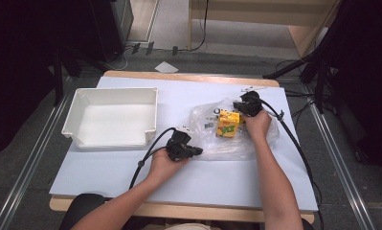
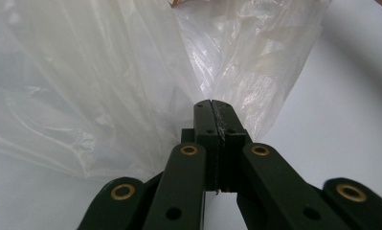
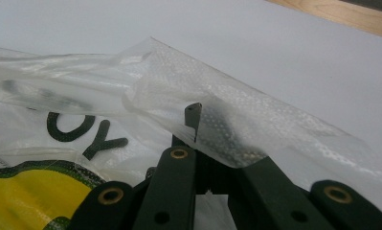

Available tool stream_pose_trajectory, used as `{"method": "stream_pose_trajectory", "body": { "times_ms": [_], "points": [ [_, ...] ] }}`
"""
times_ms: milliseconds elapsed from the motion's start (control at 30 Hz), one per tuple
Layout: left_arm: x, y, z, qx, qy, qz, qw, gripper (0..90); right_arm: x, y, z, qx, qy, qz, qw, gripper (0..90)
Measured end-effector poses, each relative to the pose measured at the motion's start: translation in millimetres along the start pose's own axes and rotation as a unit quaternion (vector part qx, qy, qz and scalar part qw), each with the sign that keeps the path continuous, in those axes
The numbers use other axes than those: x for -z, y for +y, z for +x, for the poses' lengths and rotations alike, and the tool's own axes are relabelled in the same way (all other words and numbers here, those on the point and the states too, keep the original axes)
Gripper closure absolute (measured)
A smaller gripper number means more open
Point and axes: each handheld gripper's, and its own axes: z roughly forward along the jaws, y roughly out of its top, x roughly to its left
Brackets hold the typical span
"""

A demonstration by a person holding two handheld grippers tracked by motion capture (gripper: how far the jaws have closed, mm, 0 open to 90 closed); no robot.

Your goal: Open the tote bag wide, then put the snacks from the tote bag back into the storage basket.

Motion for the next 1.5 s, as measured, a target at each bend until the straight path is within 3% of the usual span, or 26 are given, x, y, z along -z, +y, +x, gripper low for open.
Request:
{"method": "stream_pose_trajectory", "body": {
  "times_ms": [167, 300, 567, 733, 900, 1167, 1500],
  "points": [
    [2.6, -2.9, 0.7, 0.011, -0.008, 0.000, 0.9999, 90.0, -1.4, 0.5, -1.7, -0.001, -0.005, -0.004, 1.0000, 90.0],
    [2.7, -3.2, 1.1, 0.007, -0.007, -0.005, 0.9999, 89.8, -1.3, 1.5, -1.5, -0.007, -0.006, -0.001, 1.0000, 90.0],
    [7.5, 3.7, 4.6, 0.007, -0.013, -0.025, 0.9996, 86.6, 7.1, 3.8, 0.6, -0.031, 0.013, 0.009, 0.9994, 89.9],
    [13.2, 9.1, 3.3, 0.004, -0.016, -0.041, 0.9990, 82.2, 20.9, 8.2, 7.4, -0.031, 0.038, 0.000, 0.9988, 87.2],
    [16.3, 15.0, 0.3, -0.012, -0.020, -0.041, 0.9989, 74.6, 31.6, 10.7, 9.1, -0.022, 0.042, 0.006, 0.9988, 83.6],
    [18.6, 19.0, -1.3, -0.014, -0.039, -0.041, 0.9983, 60.4, 42.8, 13.5, 13.0, -0.014, 0.055, 0.002, 0.9984, 76.2],
    [23.2, 23.3, -0.3, -0.016, -0.045, -0.038, 0.9981, 53.7, 60.6, 17.2, 14.5, -0.003, 0.060, 0.008, 0.9981, 69.0]
  ]
}}
